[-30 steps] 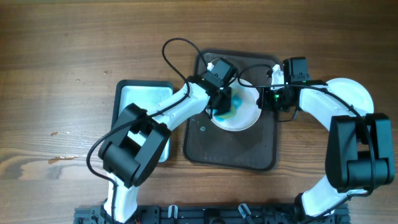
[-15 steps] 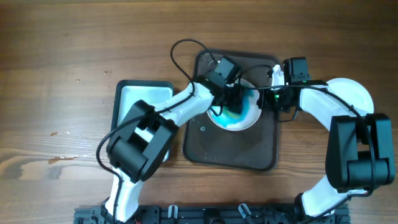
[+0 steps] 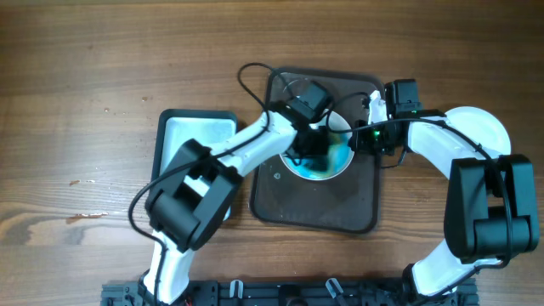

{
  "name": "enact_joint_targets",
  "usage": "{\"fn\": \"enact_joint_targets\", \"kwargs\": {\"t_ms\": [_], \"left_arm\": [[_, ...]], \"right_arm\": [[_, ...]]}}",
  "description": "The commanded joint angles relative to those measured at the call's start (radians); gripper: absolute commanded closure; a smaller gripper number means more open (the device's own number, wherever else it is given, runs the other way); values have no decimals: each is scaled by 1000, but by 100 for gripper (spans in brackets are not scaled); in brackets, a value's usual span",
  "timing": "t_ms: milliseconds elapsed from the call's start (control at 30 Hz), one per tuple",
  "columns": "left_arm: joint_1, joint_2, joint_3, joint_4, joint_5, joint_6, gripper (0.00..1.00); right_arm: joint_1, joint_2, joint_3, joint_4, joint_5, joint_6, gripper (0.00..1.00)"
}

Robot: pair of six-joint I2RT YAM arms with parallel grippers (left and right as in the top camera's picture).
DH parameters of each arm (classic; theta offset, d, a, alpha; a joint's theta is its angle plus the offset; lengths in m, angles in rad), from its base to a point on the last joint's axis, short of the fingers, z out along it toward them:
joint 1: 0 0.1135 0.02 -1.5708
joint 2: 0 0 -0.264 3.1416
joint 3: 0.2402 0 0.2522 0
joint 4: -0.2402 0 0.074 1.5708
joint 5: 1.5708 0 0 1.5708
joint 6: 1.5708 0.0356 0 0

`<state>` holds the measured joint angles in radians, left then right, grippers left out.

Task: Clean dirty plates on tray and stack at the side
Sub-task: 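Scrub the plate with the sponge while the right gripper holds its rim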

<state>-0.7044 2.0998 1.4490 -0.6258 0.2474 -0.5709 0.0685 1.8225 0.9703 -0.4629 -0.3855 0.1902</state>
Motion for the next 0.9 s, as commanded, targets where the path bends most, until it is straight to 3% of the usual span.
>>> {"fn": "enact_joint_targets", "kwargs": {"t_ms": [0, 133, 333, 500, 667, 767, 867], "left_arm": [[82, -37, -53, -117, -389, 24, 96], [91, -65, -54, -77, -482, 74, 96], [35, -21, -56, 53, -242, 57, 96], [-59, 49, -56, 192, 84, 31, 96], [-99, 55, -56, 257, 175, 31, 96], [-74, 55, -55, 217, 132, 31, 96], [-26, 47, -55, 98, -50, 32, 96]], "right_arm": [[-6, 35, -30, -5, 71, 23, 96], [-6, 35, -30, -4, 71, 23, 96], [-6, 35, -30, -9, 71, 23, 96], [-6, 35, -30, -9, 66, 23, 96], [-6, 35, -30, -8, 48, 22, 96], [-6, 35, -30, -7, 48, 22, 96], [-6, 35, -30, -7, 48, 22, 96]]}}
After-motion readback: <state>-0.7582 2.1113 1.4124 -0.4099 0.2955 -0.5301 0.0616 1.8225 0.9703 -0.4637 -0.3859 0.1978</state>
